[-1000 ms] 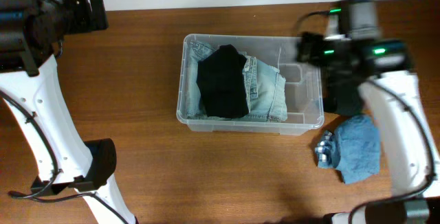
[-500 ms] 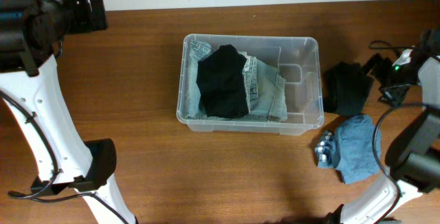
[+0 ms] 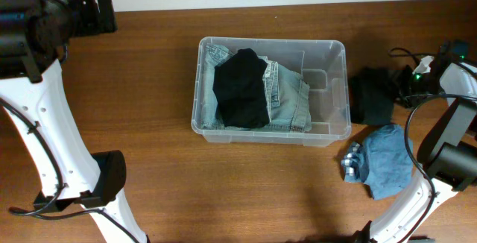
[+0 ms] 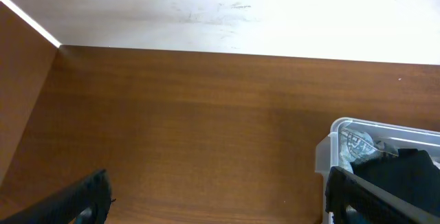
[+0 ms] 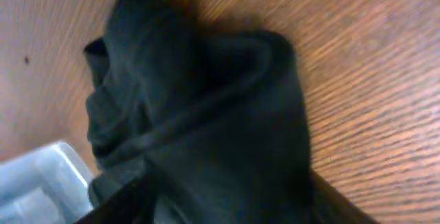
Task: Pack container
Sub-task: 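Grasp the second black garment with the right gripper, then drop the second black garment into the bin's right side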
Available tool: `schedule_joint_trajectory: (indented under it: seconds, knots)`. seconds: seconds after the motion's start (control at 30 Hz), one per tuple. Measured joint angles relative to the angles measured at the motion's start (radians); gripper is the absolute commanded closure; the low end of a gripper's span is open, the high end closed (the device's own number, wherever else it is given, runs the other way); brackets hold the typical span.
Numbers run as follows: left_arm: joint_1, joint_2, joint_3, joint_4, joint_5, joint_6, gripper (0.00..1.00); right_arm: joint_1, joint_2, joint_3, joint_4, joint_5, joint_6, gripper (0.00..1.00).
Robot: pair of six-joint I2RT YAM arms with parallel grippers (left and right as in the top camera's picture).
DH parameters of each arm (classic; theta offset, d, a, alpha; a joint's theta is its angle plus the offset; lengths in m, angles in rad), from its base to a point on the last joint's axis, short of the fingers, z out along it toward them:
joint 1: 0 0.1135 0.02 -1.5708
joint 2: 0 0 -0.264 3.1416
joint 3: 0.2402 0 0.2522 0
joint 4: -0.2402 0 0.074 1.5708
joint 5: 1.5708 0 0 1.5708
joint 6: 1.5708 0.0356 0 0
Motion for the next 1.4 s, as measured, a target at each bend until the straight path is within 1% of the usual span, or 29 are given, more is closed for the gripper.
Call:
schedule_joint_trajectory:
  seconds: [0.1,0.17,0.43,0.5,0.57,0.63,0.83,0.97,1.03,1.1,1.27,1.4]
  knots:
    - [0.0,0.0,0.0,0.0,0.0,0.0,0.0,0.0,0.0,0.0,-0.021,-0.006,0.0,0.79]
    - [0.0,0.0,0.0,0.0,0.0,0.0,0.0,0.0,0.0,0.0,-0.048,-0.01,-0.002,0.85]
    - [0.0,0.0,0.0,0.0,0.0,0.0,0.0,0.0,-0.018,0.0,-0.148,-0.097,-0.117,0.9]
    - [0.0,0.0,0.0,0.0,0.0,0.0,0.0,0.0,-0.059,-0.003,-0.16,-0.149,-0.146,0.92]
    - [0.0,0.0,0.0,0.0,0.0,0.0,0.0,0.0,-0.121,-0.005,-0.163,-0.203,-0.161,0.96]
    - [0.0,0.0,0.0,0.0,0.0,0.0,0.0,0.0,-0.182,-0.005,-0.162,-0.241,-0.171,0.96]
    - [0.0,0.0,0.0,0.0,0.0,0.0,0.0,0.024,-0.446,-0.004,-0.178,-0.319,-0.184,0.96]
    - [0.0,0.0,0.0,0.0,0.0,0.0,0.0,0.104,-0.577,-0.003,-0.177,-0.371,-0.183,0.96]
    - [0.0,0.0,0.0,0.0,0.0,0.0,0.0,0.172,-0.623,-0.003,-0.171,-0.397,-0.167,0.96]
    - [0.0,0.0,0.0,0.0,0.0,0.0,0.0,0.251,-0.645,-0.003,-0.16,-0.415,-0.12,0.96]
    - [0.0,0.0,0.0,0.0,0.0,0.0,0.0,0.402,-0.617,-0.003,-0.154,-0.417,0.014,0.96]
    - [0.0,0.0,0.0,0.0,0.0,0.0,0.0,0.478,-0.551,-0.003,-0.152,-0.351,0.081,0.96]
